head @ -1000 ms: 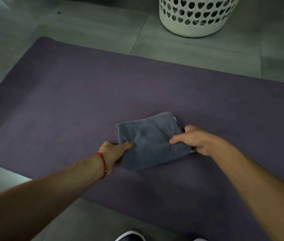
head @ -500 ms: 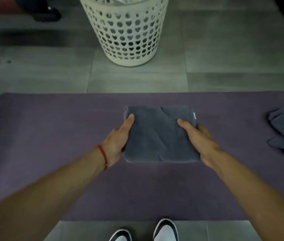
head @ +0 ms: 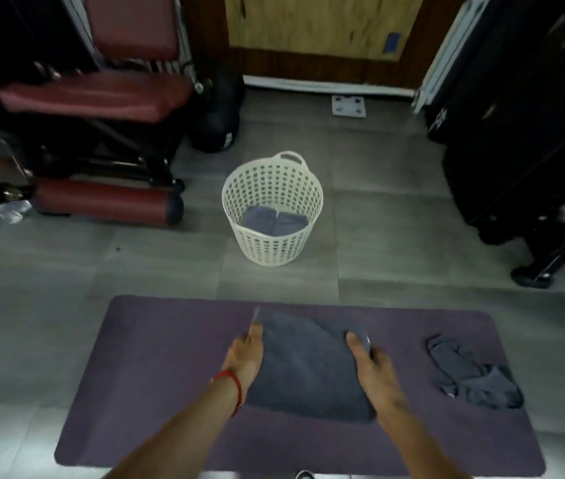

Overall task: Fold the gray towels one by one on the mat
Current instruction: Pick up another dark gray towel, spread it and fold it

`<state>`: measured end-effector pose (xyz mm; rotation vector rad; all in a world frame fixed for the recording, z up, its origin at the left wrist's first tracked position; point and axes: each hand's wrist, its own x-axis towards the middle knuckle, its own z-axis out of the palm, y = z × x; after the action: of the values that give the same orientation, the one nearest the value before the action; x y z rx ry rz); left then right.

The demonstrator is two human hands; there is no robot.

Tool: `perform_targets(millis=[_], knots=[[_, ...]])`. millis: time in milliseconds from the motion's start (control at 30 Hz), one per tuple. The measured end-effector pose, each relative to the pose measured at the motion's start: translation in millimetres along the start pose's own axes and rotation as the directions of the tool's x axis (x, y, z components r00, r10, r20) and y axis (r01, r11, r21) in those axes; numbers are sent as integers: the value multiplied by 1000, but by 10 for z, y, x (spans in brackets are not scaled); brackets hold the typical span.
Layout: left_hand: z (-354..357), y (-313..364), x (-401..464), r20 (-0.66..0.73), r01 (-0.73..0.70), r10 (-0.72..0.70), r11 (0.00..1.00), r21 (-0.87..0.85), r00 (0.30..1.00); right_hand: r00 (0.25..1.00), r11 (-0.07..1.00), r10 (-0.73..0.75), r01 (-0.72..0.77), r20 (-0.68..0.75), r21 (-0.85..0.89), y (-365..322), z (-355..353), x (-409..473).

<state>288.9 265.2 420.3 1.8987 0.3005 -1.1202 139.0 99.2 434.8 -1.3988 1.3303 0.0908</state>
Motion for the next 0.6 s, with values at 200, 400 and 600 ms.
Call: perform_targets(millis=[200, 400, 600], knots=[[-634, 593, -408, 145, 59, -35, 984, -169, 989, 997, 987, -76, 72, -24, -141, -879, -75, -227], [-875, 1194, 125, 165, -1, 40, 973, -232, 985, 990, 984, -138, 140, 31, -107, -1579, 175, 424], [-728, 2020, 1285, 33, 42, -33, 951, -308, 999, 980, 976, -164, 178, 112, -127, -2537, 526, 1993]])
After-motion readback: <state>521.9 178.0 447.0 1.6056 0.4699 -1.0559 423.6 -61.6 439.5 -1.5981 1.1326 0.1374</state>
